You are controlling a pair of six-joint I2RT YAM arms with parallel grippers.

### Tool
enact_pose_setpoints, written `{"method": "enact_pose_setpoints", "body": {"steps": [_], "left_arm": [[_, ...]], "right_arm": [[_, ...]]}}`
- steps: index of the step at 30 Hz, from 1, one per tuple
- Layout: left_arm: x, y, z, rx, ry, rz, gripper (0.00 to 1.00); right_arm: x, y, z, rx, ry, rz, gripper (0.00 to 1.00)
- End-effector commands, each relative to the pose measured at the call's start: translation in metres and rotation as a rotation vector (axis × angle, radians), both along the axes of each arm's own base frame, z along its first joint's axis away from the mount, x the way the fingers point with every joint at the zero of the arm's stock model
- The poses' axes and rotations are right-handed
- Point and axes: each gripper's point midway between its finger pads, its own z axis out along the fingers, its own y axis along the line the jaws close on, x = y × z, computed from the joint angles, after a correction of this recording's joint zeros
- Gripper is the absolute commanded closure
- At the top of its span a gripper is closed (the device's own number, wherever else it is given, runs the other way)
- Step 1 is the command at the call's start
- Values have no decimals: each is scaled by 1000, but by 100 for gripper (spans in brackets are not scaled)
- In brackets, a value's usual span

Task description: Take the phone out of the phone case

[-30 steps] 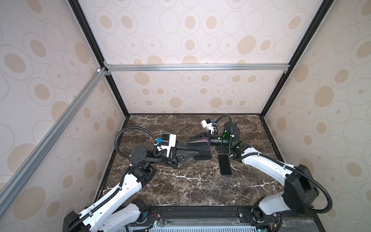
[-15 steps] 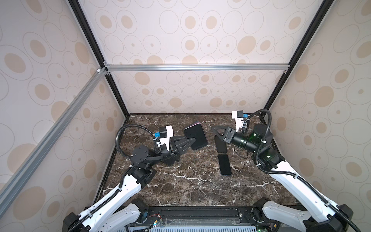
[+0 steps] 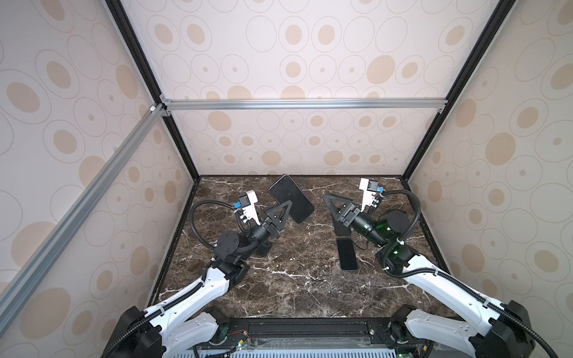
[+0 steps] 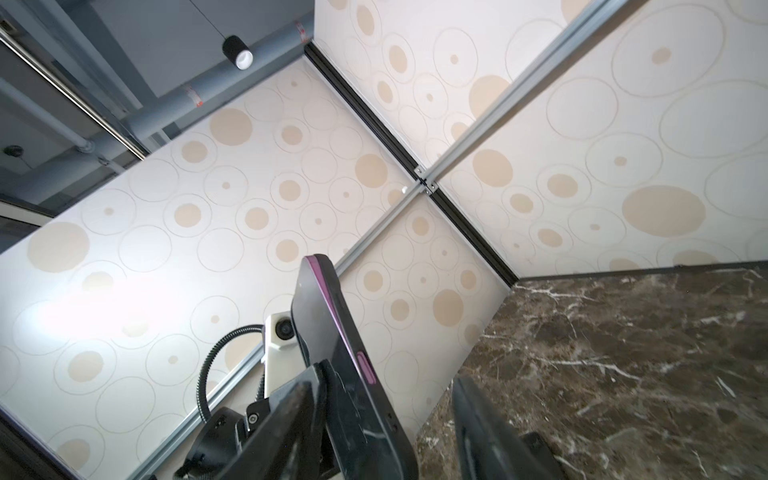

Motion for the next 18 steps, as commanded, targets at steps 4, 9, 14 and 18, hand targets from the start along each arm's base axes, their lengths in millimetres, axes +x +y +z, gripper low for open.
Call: {"method": "enact_pose_setpoints", "body": {"steps": [4,9,14,18], "left_arm": [[-20,35,69,-272,-112,19,100],[-26,37,78,-326,-141,-14,100],[-30,38,80,-339,-146,-23,100],[-29,39,78,-341,-141,-18,100]], "right_arm": [[-15,16,38,107,-131,75,36],[-22,43,43,117,-143,196,36],[-28,62,36,119,-125,259,37],[-38,73,41,145,-144,339,43]]}}
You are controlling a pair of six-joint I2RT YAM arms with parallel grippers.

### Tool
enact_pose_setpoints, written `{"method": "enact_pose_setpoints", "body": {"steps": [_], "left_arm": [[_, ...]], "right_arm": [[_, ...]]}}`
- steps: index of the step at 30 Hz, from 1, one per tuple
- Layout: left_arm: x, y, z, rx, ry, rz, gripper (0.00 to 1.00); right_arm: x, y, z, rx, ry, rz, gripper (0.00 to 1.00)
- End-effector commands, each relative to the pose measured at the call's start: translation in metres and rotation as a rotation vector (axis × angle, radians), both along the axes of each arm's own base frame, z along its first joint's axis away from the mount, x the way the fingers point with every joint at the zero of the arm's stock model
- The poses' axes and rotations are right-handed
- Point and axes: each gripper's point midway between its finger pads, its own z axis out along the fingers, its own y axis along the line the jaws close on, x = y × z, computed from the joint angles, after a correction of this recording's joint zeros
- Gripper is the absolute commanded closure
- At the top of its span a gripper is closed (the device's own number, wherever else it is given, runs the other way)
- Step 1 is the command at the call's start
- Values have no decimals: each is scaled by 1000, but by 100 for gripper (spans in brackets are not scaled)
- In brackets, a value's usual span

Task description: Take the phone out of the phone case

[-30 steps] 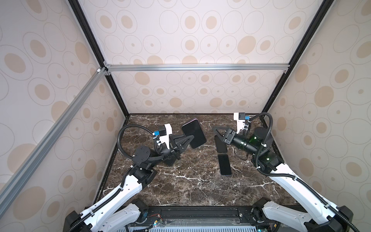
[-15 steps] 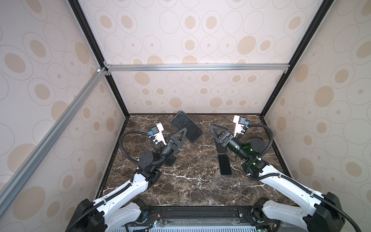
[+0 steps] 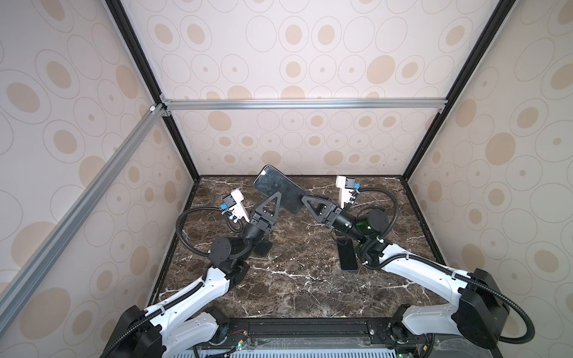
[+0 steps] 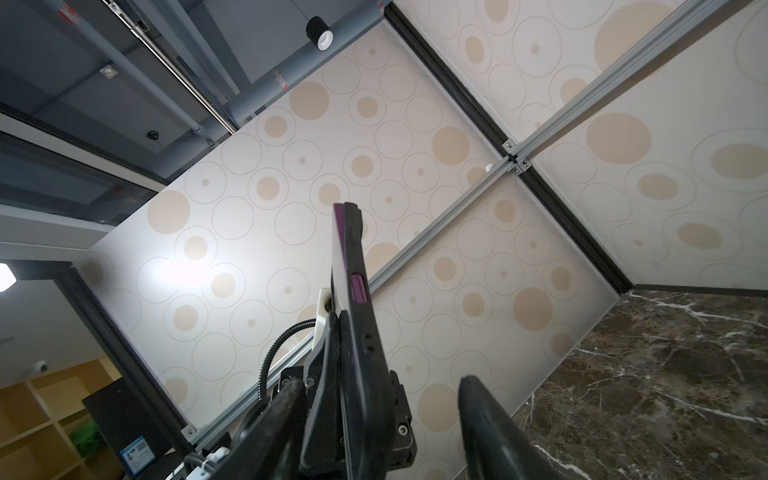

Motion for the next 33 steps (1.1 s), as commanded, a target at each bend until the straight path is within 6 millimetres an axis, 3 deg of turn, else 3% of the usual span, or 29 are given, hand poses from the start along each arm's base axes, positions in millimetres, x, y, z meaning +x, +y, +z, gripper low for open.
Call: {"method": "enact_pose_setpoints", "body": {"steps": [1,9,19,22,27,33], "left_arm": [[-21,16,41,-118,-110,-16,100],[-20,17,36,-118,-97,-8,100],[-20,18,34,-107,-94,4,100],[-20,16,34,-95,-97,1,100],[-22,12,35,-41,-99,9,77],[-24,10,36,5,-101,11,73]], "right_arm": [[-20,5,29,82,-70,97,46],[-19,8,28,128,-47,121,73],[-16,5,26,135,-35,103,98],[-15,1,26,135,-43,85,100],[-13,-14,32,104,-75,71,100],[-16,-32,37,32,-105,105,100]]}}
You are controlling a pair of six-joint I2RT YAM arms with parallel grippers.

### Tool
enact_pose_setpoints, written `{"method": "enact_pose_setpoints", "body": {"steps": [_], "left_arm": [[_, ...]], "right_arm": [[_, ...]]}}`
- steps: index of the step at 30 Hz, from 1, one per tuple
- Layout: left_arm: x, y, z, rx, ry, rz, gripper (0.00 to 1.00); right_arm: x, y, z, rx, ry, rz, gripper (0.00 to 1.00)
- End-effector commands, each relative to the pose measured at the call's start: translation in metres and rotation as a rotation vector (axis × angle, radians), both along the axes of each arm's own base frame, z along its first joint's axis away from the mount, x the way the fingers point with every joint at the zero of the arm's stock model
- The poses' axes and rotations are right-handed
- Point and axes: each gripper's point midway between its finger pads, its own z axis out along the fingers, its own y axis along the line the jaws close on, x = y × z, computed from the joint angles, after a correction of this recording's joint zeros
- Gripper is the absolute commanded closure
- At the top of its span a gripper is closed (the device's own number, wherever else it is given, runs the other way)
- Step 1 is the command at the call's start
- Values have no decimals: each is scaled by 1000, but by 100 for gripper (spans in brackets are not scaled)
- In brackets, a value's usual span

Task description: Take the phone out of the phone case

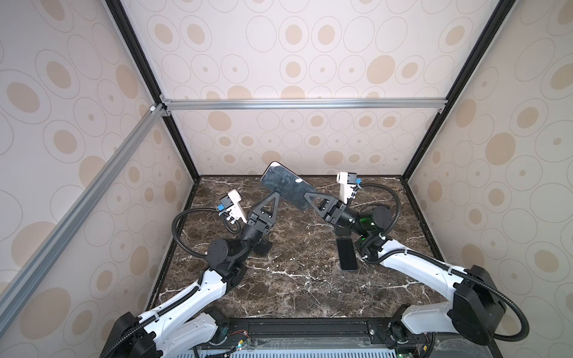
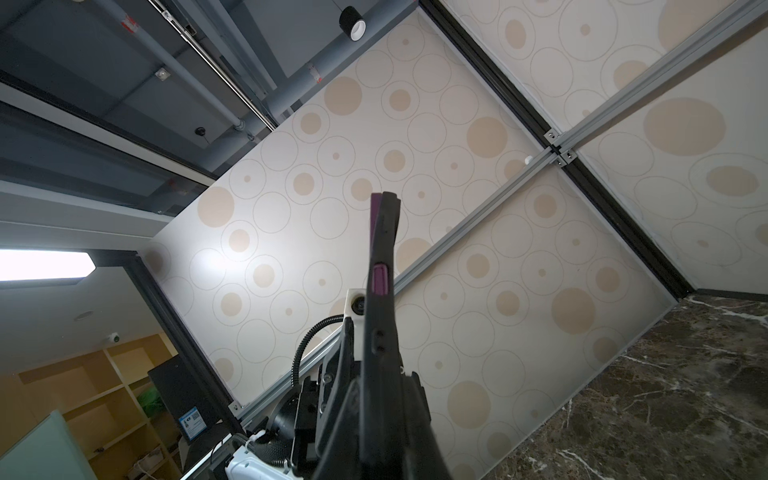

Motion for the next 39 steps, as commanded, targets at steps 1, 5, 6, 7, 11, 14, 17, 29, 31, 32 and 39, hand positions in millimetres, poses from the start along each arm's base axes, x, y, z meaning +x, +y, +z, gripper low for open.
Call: {"method": "enact_pose_setpoints", "body": {"steps": [1,5,6,7,11,14,17,29,31,32,39], "left_arm": [[-17,4,31,-3,-98,-4,73],[-18,-4,33,25,-108,-28,72],[-18,-6,33,31,-112,-36,71],[-18,-7,34,39,-114,-42,71],[-15,-11,33,57,-106,-45,69],[-13,-14,30,65,-94,-49,66],[-11,-16,26,72,-83,-57,57],[-9,-22,20,96,-74,-75,39],[-10,-24,20,99,-77,-83,36],[-9,-24,20,98,-76,-84,36],[-19,-27,29,71,-139,-133,39]], "right_arm": [[-18,-14,22,3,-78,39,100],[-26,-17,25,-36,-100,76,100],[-27,-18,24,-46,-101,79,100],[-28,-19,25,-52,-105,78,100],[-34,-24,30,-65,-126,85,100],[-37,-27,35,-62,-144,84,100],[-40,-33,42,-46,-171,60,100],[-53,-53,61,2,-250,-37,100],[-55,-51,62,1,-250,-12,100],[-56,-50,61,-1,-247,-1,100],[-52,-40,51,-44,-202,47,100]]}}
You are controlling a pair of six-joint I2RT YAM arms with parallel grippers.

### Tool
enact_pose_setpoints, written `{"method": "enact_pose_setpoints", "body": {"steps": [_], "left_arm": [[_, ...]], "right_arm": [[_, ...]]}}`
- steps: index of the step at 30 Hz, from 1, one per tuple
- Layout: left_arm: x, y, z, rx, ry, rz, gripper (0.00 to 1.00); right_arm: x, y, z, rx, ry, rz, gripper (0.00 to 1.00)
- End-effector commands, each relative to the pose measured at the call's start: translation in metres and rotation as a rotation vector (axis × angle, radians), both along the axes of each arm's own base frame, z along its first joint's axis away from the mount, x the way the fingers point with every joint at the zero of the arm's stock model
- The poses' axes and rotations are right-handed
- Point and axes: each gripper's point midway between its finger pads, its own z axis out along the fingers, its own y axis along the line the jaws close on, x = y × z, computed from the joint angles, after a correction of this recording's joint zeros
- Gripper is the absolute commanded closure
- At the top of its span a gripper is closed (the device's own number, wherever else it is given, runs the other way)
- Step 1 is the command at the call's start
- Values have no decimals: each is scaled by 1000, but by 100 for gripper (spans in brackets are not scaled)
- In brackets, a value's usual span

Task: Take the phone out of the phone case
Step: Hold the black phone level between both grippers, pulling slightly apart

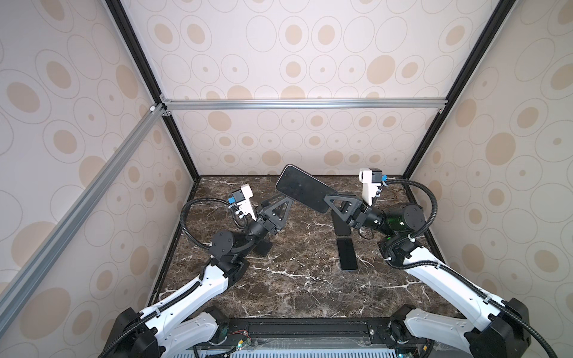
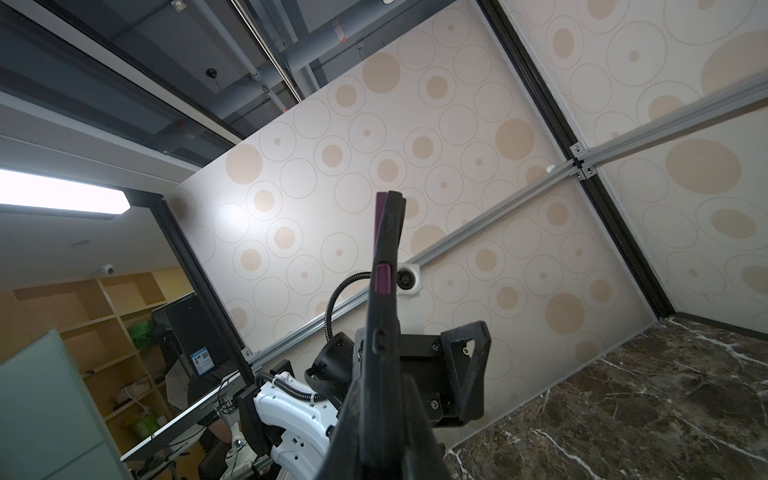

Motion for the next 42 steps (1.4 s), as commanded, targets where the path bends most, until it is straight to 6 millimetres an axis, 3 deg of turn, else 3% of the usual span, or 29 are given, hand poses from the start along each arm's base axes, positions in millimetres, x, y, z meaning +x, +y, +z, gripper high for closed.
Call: {"method": "enact_pose_setpoints", "body": {"steps": [1,8,14,25,30,42], "left_arm": [[-22,5,35,-68,-122,-54,39],[-28,6,38,-71,-149,-64,39],[-27,5,37,-67,-149,-64,36],[-26,3,38,-66,-150,-74,34],[-27,2,39,-67,-152,-81,56],[-26,1,38,-65,-151,-84,86]], "right_arm": [[-11,-5,21,32,-60,6,100],[-10,-11,20,41,-64,-43,100],[-5,-34,25,107,-74,-198,100],[-13,-5,24,41,-36,30,100],[-9,1,19,29,-16,49,100],[-9,4,9,-14,-5,46,100]]}}
